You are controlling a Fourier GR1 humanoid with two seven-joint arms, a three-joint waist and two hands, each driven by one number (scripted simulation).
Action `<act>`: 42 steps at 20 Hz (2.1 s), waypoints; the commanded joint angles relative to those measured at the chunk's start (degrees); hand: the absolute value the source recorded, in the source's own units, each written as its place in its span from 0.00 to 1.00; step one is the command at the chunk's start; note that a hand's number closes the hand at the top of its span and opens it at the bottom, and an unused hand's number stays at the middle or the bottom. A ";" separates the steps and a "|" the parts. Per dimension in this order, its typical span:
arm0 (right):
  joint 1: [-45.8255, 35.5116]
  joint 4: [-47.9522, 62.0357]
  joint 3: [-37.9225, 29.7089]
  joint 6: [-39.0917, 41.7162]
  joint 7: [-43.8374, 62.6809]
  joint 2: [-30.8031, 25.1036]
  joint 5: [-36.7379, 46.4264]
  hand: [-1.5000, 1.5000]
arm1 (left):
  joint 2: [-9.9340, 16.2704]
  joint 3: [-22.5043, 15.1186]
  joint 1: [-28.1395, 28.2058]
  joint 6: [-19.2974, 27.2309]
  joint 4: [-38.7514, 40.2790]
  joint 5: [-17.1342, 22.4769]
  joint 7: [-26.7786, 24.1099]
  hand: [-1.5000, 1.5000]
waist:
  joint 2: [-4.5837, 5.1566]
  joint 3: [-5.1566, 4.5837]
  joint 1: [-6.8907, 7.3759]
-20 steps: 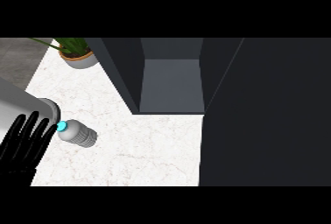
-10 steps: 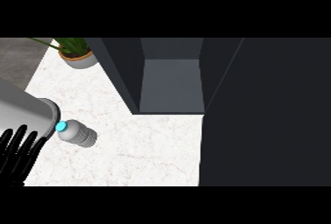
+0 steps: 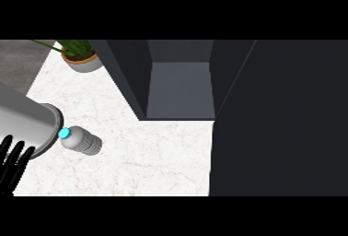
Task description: Pick up the bottled water, place it into the cabinet and close the cabinet
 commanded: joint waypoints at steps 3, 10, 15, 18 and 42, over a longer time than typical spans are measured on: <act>2.12 3.37 -1.35 3.17 -4.84 -0.76 0.43 0.00 | 3.40 6.60 -3.96 -3.65 10.79 1.41 -3.72 0.00 | 0.02 -0.01 -0.13; 3.73 2.18 -1.65 4.35 -6.33 -0.84 -0.11 0.00 | 2.27 5.21 -8.56 -5.90 21.50 -7.43 -11.94 0.00 | 0.03 -0.01 -0.26; 7.91 2.51 0.73 5.68 -9.37 0.05 1.51 0.00 | 5.98 7.77 -10.54 -6.83 25.15 -7.65 -11.65 0.00 | -0.01 0.00 -0.25; 7.06 1.44 5.48 2.63 -7.94 1.38 4.89 0.00 | 7.00 6.87 -16.54 -6.30 34.84 -12.62 -16.18 0.00 | 0.04 -0.02 -0.44; 11.49 -2.96 5.32 4.42 -7.11 -0.88 2.70 0.00 | 11.95 7.28 -35.79 -9.78 86.63 -21.71 -40.39 0.00 | 0.37 -0.19 -1.34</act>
